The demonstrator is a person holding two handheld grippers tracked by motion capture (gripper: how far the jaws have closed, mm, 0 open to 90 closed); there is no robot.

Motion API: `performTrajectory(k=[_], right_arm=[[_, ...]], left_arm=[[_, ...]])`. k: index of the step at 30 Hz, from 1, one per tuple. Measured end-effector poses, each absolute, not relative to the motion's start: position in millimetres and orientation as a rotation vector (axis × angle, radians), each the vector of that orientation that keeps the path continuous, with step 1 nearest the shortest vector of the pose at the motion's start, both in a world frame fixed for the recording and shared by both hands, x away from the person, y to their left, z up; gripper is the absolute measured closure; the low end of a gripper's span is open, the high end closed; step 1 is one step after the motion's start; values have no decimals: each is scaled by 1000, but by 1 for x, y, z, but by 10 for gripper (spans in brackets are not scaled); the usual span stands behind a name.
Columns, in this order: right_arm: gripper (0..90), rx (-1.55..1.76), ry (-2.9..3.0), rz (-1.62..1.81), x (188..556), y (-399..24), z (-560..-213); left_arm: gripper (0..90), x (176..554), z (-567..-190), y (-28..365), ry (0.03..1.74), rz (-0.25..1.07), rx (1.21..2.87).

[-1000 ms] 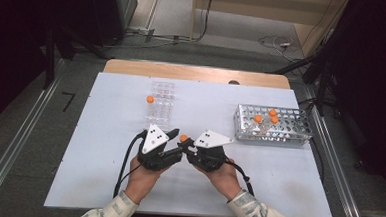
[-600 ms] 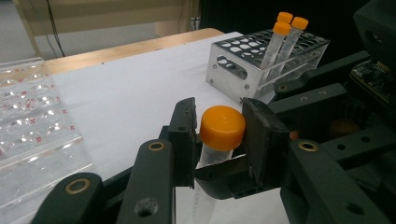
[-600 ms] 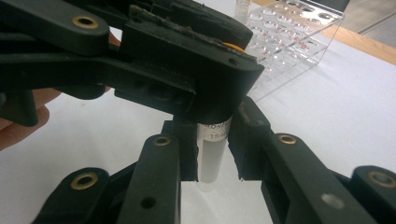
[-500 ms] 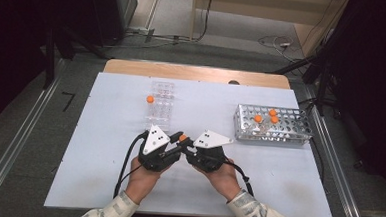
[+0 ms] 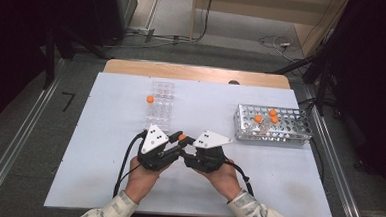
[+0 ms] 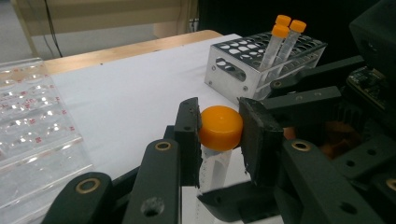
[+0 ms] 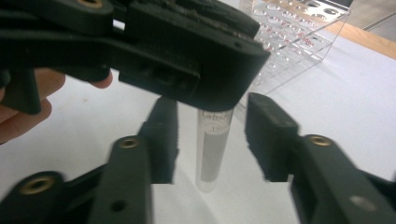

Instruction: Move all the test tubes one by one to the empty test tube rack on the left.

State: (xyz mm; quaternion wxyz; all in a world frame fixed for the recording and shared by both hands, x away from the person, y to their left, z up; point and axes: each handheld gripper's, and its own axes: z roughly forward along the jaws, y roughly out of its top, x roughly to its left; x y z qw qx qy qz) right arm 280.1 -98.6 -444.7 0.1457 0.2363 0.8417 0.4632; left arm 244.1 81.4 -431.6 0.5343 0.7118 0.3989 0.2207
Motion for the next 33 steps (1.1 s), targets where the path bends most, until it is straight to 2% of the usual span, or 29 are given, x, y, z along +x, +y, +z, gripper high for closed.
performTrajectory(k=[3, 8, 33], right_arm=[[346, 704, 2427, 1326, 280, -100, -444], [266, 724, 2421, 1294, 280, -108, -443], [241, 949, 2284, 1257, 271, -217, -441]], left_arm=[[701, 245, -432, 84, 961, 530, 1691], [701, 249, -430, 90, 979, 534, 1672], [700, 290, -397, 121, 1071, 640, 1618]])
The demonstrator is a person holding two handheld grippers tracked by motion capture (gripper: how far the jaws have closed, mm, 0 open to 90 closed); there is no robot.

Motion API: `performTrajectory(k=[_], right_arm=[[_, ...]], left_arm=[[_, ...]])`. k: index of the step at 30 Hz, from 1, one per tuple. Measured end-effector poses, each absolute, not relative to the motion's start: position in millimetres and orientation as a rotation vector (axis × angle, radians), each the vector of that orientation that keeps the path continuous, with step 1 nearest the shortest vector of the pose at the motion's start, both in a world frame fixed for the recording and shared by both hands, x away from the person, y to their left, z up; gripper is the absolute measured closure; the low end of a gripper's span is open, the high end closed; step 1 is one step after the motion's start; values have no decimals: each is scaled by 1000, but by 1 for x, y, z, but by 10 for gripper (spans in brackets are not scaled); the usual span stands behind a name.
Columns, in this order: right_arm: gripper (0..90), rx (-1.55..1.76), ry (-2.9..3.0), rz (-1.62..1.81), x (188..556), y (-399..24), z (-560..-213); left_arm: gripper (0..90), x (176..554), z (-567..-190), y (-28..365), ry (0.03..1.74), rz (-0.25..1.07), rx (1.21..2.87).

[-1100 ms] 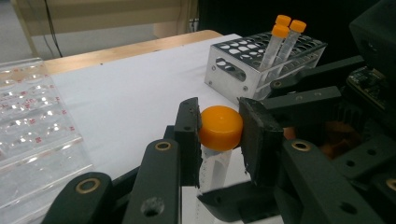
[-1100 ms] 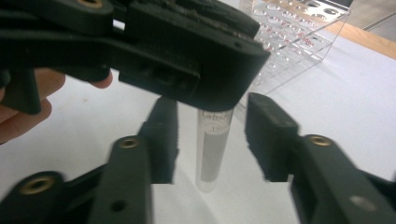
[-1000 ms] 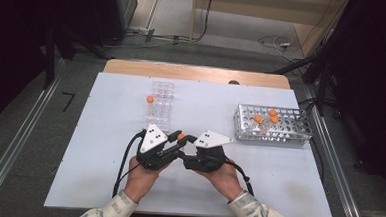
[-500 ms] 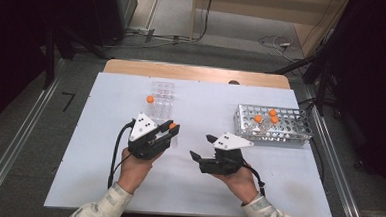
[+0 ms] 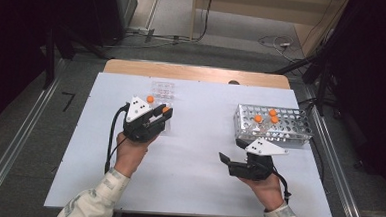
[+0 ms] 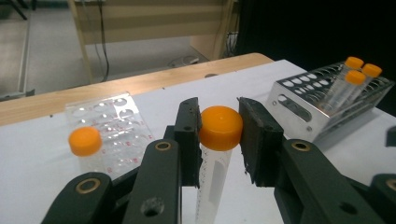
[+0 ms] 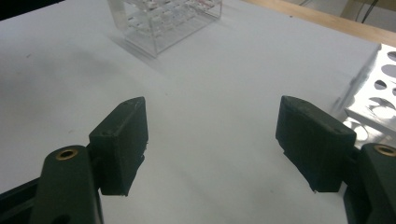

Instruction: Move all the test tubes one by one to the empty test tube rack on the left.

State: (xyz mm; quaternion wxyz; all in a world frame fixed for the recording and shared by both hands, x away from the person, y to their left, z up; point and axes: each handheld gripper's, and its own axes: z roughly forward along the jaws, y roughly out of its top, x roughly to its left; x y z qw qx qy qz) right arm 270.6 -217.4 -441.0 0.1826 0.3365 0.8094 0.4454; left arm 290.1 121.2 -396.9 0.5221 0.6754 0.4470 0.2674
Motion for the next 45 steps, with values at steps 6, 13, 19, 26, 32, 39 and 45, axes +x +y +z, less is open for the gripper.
performTrajectory(k=[6, 13, 19, 26, 32, 39, 45], right_arm=[[241, 993, 2267, 1246, 269, -234, -445], [242, 1010, 2260, 1247, 270, -238, -446], [241, 1009, 2264, 1245, 269, -238, -446], [242, 1011, 2272, 1244, 269, -236, -448], [244, 1006, 2275, 1245, 269, -236, -448], [246, 1008, 2278, 1243, 270, -237, -449], [247, 1010, 2280, 1240, 269, -236, -449]], left_arm=[[701, 301, -389, 123, 1083, 673, 1612], [700, 319, -382, 130, 1124, 705, 1596], [701, 331, -381, 136, 1160, 729, 1571], [701, 338, -378, 138, 1166, 758, 1557], [701, 347, -384, 141, 1193, 770, 1554], [700, 351, -389, 140, 1198, 785, 1566], [700, 351, -392, 140, 1198, 789, 1580]])
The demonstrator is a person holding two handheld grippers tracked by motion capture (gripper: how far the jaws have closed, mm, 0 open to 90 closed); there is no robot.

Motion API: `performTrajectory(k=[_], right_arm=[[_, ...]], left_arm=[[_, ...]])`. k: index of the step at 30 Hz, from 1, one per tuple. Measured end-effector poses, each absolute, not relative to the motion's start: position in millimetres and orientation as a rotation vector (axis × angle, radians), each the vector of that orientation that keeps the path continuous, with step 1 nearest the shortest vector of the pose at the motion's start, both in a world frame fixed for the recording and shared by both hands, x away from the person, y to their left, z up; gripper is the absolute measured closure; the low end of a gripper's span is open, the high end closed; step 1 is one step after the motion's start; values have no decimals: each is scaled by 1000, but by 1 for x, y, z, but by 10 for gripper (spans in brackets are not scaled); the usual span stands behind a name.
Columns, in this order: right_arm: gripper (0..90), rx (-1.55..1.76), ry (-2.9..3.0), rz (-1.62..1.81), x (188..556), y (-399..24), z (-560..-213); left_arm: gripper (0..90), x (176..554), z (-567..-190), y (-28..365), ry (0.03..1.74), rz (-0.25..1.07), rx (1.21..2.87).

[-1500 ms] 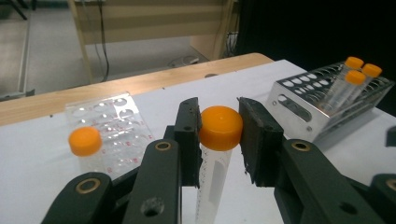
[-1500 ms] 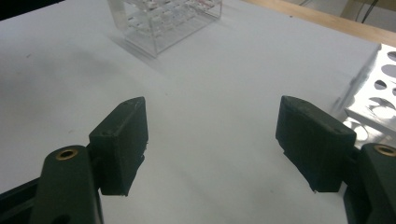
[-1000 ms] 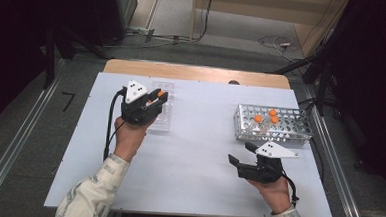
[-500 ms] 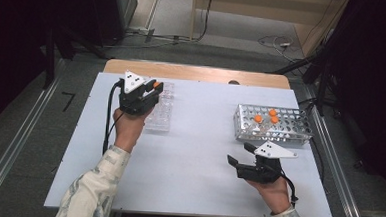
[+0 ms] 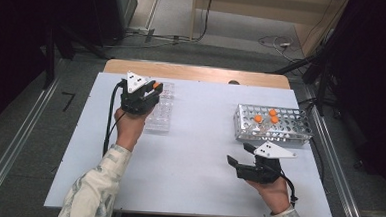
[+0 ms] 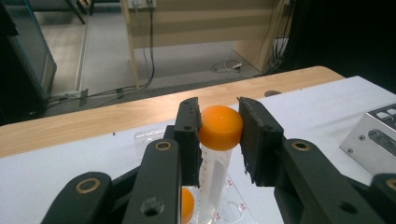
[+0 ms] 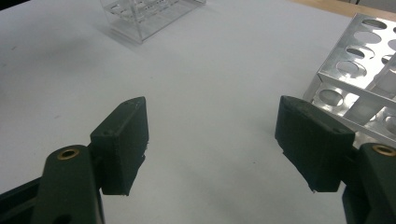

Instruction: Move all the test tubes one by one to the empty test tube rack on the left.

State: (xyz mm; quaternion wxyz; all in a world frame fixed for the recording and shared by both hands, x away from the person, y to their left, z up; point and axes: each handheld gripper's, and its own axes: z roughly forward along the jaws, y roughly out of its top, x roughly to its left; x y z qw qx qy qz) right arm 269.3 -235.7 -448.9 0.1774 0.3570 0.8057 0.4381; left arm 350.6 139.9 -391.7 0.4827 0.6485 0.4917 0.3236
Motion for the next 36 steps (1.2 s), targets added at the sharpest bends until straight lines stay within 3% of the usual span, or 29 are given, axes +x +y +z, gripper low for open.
performTrajectory(k=[23, 36], right_arm=[[249, 1005, 2293, 1230, 270, -234, -452], [251, 1012, 2295, 1228, 270, -233, -452]], left_arm=[[696, 347, -415, 135, 1224, 797, 1626], [648, 346, -414, 135, 1219, 790, 1614]])
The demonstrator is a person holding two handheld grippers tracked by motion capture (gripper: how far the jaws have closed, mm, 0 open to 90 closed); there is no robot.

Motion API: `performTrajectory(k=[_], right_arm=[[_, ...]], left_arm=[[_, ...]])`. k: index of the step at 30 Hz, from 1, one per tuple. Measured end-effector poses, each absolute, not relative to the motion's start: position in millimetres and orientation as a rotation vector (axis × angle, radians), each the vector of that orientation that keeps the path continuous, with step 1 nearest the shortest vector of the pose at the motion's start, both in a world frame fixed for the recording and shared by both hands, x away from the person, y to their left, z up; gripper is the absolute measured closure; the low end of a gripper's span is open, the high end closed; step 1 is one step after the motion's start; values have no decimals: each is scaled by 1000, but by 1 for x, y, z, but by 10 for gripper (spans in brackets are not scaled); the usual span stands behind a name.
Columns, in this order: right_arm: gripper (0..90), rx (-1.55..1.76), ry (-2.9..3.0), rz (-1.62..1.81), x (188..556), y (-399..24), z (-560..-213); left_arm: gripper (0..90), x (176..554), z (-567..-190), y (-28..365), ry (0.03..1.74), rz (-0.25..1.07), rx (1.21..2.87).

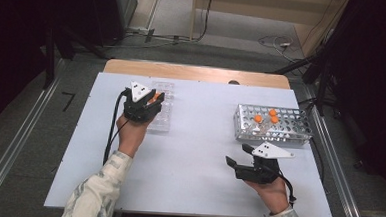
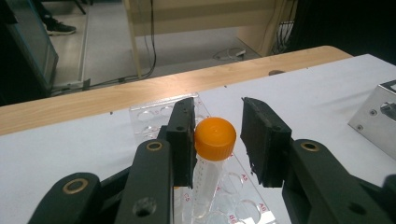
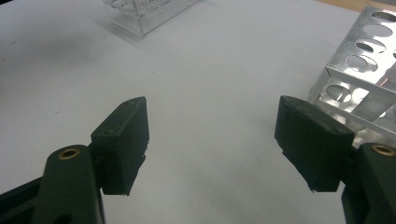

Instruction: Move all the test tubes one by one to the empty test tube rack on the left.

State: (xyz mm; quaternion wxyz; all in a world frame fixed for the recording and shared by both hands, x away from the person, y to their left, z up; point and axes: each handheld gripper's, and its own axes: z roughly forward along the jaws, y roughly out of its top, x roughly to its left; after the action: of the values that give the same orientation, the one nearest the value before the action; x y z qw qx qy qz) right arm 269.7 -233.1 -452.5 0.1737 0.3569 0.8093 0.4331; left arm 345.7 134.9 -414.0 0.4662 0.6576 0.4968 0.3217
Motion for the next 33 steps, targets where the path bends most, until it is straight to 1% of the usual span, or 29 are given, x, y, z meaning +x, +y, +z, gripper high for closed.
performTrajectory(k=[14, 18, 21, 30, 33], right_arm=[[251, 1014, 2291, 1229, 270, -233, -452], [251, 1021, 2285, 1226, 271, -235, -453], [252, 1026, 2280, 1226, 272, -236, -453], [253, 1043, 2264, 1225, 273, -238, -452], [253, 1041, 2259, 1224, 274, -240, -452]], left_arm=[[632, 338, -407, 138, 1208, 783, 1575], [572, 333, -404, 137, 1191, 761, 1564], [506, 327, -403, 137, 1190, 736, 1549], [329, 308, -404, 135, 1197, 731, 1546], [303, 302, -404, 135, 1191, 716, 1538]])
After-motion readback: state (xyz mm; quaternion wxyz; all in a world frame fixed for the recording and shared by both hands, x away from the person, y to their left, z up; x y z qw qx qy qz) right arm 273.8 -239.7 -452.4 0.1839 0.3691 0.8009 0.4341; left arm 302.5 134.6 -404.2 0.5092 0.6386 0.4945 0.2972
